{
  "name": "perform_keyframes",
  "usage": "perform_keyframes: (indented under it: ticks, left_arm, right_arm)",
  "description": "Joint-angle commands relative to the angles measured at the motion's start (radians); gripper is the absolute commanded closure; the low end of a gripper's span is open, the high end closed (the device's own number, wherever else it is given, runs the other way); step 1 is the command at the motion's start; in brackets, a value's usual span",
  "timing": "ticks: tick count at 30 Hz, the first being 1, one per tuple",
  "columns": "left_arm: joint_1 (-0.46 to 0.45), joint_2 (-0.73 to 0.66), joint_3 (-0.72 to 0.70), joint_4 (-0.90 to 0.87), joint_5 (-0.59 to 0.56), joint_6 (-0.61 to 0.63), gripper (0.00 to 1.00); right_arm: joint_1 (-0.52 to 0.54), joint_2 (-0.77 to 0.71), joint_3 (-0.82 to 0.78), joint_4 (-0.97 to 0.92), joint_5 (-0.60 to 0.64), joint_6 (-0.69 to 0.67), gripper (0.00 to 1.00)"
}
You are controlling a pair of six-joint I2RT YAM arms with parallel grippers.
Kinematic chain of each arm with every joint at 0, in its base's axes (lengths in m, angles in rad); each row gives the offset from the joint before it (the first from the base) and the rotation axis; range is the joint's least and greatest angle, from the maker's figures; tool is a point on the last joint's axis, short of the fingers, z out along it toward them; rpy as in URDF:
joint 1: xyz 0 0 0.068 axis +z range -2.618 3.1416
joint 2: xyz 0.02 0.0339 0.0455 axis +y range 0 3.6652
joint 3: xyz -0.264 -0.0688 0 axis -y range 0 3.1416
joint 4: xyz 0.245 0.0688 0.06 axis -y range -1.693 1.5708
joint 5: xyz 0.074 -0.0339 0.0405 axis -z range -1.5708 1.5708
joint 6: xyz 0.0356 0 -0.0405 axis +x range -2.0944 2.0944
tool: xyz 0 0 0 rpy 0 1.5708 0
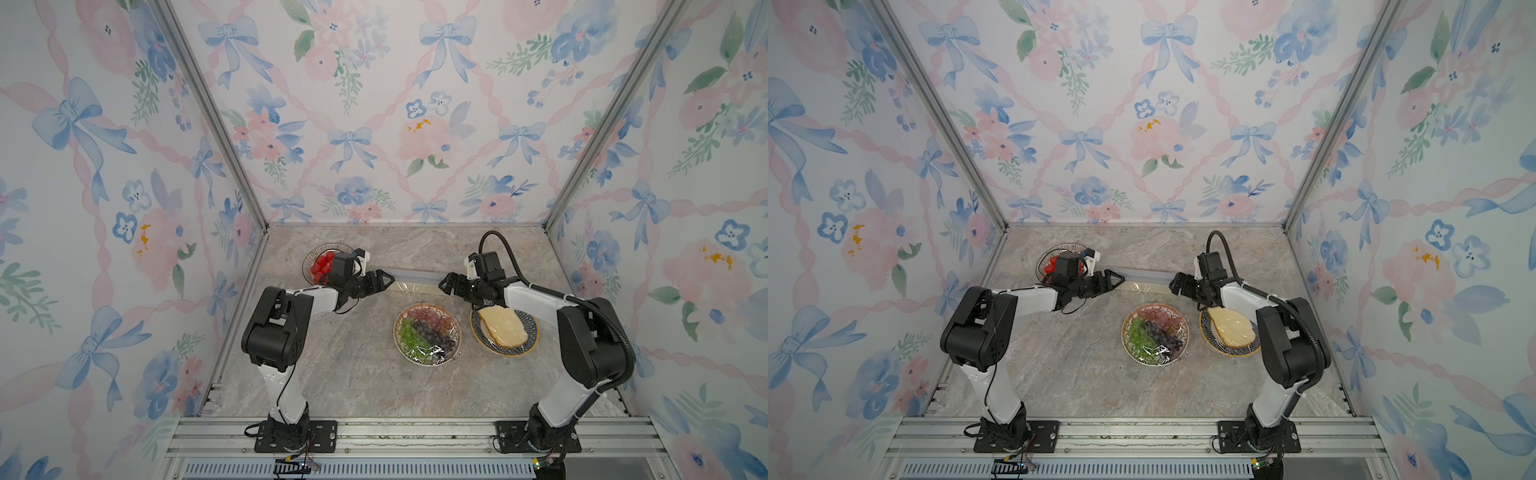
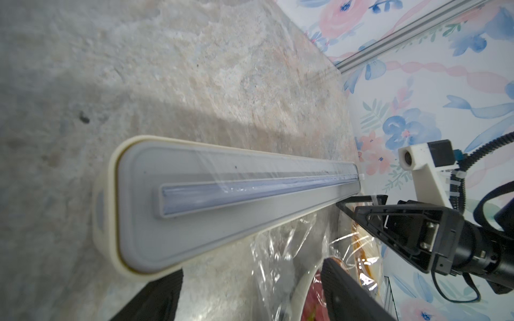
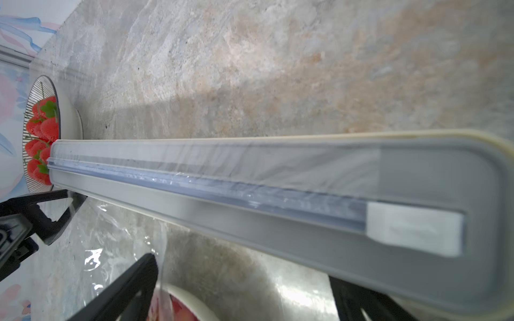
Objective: Wrap the plate with plastic wrap
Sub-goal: Move the plastic wrap cutting box to the center of the board.
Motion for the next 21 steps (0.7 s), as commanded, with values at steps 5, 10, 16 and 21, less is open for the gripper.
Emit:
perform_keyframes:
  ticks: [5, 10, 16, 21]
  left_arm:
    - [0.04, -0.06, -0.013, -0.037, -0.097, 0.089, 0.22]
    - [0.01, -0.219, -0.095, -0.072, -0.113, 0.167, 0.24]
    - [-0.11, -0.269, -0.13, -0.074, -0.006, 0.253, 0.24]
    - [-0.186, -0.172, -0.086, -0.073, 0.013, 0.308, 0.24]
  right_arm:
    - [-0.018, -0.092, 0.02, -0.073, 0.118, -0.094, 0.03]
    - [0.036, -0.259, -0.019, -0.216, 0.25, -0.207, 0.03]
    - [0.123, -0.367, -0.125, -0.081, 0.05, -0.216, 0.03]
    - [0.165, -0.255, -0.146, 0.122, -0.086, -0.136, 0.02]
